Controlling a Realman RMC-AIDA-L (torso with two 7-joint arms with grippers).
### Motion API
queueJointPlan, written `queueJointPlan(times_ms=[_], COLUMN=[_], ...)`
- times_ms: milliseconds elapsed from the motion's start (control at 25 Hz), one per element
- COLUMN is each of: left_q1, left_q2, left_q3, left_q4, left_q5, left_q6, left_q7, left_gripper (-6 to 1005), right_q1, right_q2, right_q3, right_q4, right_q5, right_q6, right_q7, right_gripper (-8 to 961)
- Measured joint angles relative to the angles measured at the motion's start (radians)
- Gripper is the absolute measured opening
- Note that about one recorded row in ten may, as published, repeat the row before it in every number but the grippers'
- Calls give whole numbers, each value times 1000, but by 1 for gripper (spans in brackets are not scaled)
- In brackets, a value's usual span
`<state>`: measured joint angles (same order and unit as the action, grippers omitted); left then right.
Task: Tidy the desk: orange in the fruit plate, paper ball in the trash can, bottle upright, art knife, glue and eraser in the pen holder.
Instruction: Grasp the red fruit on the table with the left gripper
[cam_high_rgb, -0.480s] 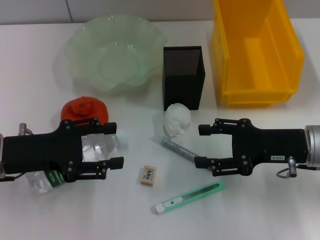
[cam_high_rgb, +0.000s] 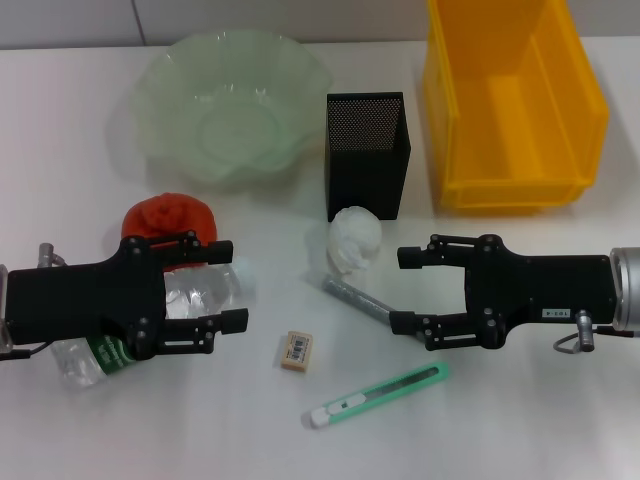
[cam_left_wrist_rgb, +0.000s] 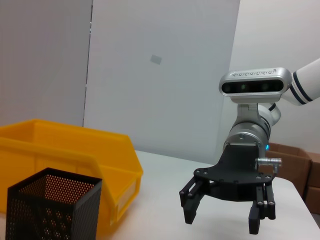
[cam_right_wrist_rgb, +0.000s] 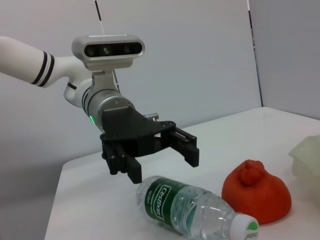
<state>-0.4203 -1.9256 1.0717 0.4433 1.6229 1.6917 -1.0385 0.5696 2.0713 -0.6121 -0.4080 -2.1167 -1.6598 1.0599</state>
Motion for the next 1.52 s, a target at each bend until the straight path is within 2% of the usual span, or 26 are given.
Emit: queueJointPlan(times_ms=[160,360,520,720,920,1280,1520], left_q1=[0,-2,-9,-13,-14,-10,-13], left_q2=[-4,-27,-42,-51,-51,-31,-40], left_q3=[-7,-64,-117,-156,-153,-158,-154], left_q4=[0,7,8,9,20,24,25], left_q5=[-5,-4,-3,-3,2,65,102], left_q6=[5,-18,-104,-198,-283,-376,-469], left_q7=[0,6,12,8,12,3,1], left_gripper=[782,782,783,783,783,783,782], right_q1=[0,-2,-10,-13,-13,-14,-14], right_q2=[0,-1,-2,-2,-3,-6,-7], right_q3=[0,0,0,1,0,1,2], right_q4=[0,0,0,0,0,0,0], right_q5=[0,2,4,5,5,2,1], right_q6=[0,6,7,8,8,8,8], right_q7=[0,3,5,4,2,1,1], right_gripper=[801,801,801,801,800,800,800])
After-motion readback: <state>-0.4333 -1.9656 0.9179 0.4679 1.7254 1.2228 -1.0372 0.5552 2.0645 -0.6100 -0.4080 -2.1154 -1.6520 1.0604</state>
